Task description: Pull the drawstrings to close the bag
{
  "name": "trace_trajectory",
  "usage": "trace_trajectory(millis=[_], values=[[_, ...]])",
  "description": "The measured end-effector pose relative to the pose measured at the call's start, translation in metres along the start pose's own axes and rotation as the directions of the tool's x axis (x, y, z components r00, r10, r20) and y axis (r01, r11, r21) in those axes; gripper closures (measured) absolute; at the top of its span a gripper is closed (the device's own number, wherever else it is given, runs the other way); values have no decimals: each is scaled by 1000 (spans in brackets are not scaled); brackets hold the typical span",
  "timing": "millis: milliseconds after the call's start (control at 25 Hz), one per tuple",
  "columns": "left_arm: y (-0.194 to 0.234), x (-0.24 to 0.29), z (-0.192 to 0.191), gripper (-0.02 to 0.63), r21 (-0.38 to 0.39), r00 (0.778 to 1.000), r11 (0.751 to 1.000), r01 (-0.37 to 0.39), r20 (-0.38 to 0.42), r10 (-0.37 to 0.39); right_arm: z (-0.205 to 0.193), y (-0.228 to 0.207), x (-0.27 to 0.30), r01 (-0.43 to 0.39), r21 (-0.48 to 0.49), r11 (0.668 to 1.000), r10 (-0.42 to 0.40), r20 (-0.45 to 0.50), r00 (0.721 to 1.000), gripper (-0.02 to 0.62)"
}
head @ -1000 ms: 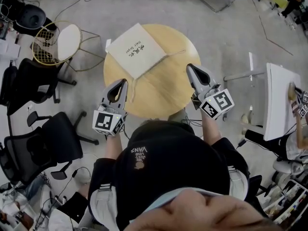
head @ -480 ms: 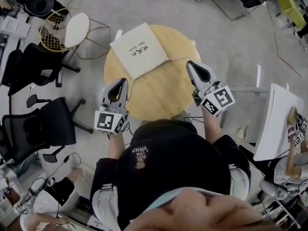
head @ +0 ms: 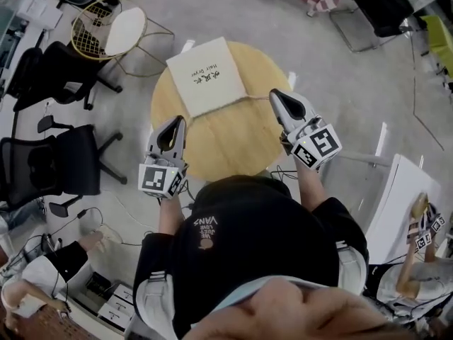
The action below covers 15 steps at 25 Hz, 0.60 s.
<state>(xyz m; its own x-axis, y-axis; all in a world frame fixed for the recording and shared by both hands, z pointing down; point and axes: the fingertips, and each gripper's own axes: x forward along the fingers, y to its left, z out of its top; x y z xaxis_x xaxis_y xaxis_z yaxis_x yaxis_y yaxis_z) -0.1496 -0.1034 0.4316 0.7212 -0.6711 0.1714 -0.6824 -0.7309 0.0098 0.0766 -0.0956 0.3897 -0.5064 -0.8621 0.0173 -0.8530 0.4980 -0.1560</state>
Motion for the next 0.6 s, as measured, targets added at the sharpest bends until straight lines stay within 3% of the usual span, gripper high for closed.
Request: trace_trajectory(millis=[360, 600], values=[[-9, 7, -4, 600, 10, 994, 994, -113, 7, 113, -7, -24, 10, -98, 1, 995, 98, -19, 995, 597], [-6, 3, -19, 600, 55, 987, 985, -161, 20, 160, -24, -25, 26, -157, -11, 988, 156, -40, 987, 597]])
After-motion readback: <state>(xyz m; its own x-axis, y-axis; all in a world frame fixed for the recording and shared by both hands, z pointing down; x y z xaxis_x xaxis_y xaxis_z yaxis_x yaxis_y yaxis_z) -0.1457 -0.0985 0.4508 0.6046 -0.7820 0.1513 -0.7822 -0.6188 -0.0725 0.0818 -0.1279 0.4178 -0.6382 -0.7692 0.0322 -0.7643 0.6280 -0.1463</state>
